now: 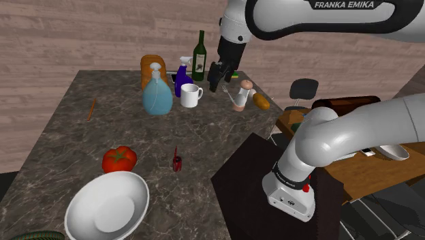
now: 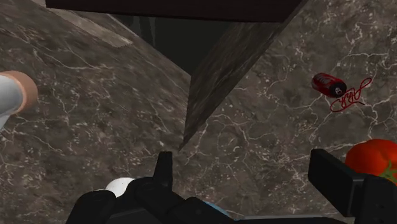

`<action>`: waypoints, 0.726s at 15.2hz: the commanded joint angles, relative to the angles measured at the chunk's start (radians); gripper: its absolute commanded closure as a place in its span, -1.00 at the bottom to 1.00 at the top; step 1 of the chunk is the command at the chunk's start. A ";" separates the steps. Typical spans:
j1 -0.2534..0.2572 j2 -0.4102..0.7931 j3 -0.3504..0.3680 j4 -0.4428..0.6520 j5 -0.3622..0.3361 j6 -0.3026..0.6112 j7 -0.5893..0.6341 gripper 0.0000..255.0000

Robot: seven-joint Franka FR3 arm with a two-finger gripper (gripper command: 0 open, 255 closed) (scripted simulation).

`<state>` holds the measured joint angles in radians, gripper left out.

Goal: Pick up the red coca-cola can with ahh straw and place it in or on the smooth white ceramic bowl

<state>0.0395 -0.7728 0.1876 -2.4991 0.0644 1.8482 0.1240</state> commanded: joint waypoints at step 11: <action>0.079 0.216 0.231 -0.067 0.107 0.254 0.207 -1.00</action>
<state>0.1148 -0.5784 0.4020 -2.5646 0.1660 2.0809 0.3156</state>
